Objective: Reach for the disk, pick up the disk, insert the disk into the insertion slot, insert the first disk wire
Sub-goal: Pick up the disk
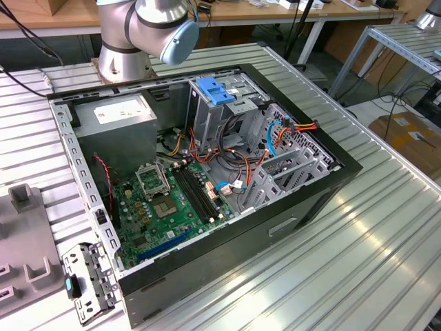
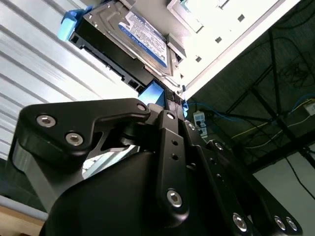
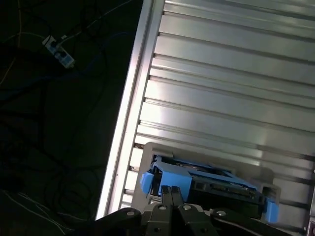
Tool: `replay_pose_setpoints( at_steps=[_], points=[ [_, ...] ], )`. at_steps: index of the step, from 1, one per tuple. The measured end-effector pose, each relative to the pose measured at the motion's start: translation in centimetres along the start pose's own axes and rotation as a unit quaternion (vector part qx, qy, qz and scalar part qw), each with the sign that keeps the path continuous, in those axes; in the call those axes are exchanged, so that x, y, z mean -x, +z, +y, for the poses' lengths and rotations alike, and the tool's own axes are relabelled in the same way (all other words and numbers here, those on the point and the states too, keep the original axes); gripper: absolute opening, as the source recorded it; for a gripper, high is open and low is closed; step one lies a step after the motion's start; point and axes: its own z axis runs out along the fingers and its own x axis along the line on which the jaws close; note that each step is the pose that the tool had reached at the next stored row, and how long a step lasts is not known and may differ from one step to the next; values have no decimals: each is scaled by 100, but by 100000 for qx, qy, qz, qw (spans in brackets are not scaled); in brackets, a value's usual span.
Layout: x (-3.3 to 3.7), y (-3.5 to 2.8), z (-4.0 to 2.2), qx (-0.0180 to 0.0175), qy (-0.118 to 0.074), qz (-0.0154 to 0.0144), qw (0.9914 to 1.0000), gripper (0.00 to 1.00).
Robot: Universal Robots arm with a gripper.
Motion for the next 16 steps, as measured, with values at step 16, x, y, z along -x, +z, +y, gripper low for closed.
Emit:
replay_pose_setpoints(
  at_steps=[16],
  points=[
    [0,1,0,-443,-12163,598,99255,11]
  ],
)
